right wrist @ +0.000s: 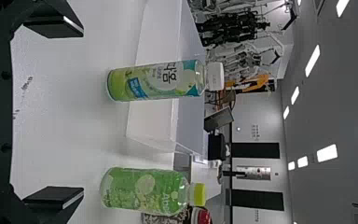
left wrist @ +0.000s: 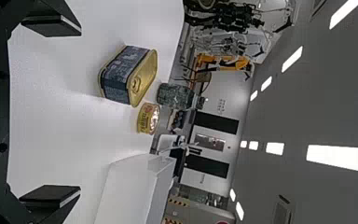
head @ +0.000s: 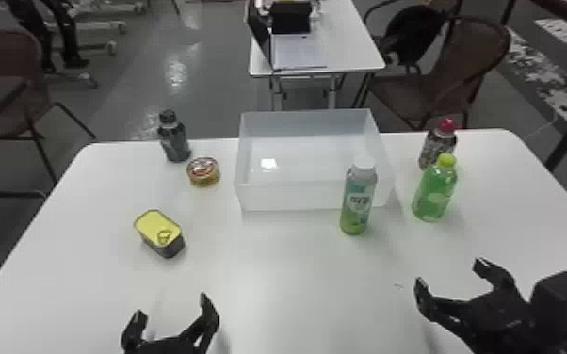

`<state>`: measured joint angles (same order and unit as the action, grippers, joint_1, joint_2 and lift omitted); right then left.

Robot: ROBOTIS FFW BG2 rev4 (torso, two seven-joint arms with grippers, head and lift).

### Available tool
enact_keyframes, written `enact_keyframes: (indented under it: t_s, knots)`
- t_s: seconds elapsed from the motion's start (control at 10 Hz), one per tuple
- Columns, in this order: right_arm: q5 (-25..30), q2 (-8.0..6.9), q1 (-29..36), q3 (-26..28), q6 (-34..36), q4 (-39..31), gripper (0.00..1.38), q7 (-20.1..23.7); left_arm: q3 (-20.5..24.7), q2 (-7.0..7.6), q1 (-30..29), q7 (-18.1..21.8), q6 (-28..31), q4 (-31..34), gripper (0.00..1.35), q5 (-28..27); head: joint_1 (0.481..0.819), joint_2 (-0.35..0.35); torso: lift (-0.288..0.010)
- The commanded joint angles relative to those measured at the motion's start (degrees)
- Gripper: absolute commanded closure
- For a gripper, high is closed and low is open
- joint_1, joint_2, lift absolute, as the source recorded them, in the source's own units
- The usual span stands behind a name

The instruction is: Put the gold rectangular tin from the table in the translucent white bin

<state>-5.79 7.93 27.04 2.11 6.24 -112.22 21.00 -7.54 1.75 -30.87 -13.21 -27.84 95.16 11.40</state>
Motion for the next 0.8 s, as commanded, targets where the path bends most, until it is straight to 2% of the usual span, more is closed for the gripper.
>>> enact_keyframes:
  t_s: [0.0, 0.7]
  knots:
    - [-0.01, 0.07, -0.15, 0.0, 0.0, 0.07, 0.1, 0.0, -0.02, 0.01, 0.11, 0.02, -0.02, -0.07, 0.11, 0.03, 0.695, 0.063, -0.129]
    - [-0.1, 0.07, -0.06, 0.0, 0.0, 0.07, 0.1, 0.0, -0.11, 0.01, 0.02, 0.02, -0.28, -0.15, 0.11, 0.21, 0.695, 0.062, -0.129]
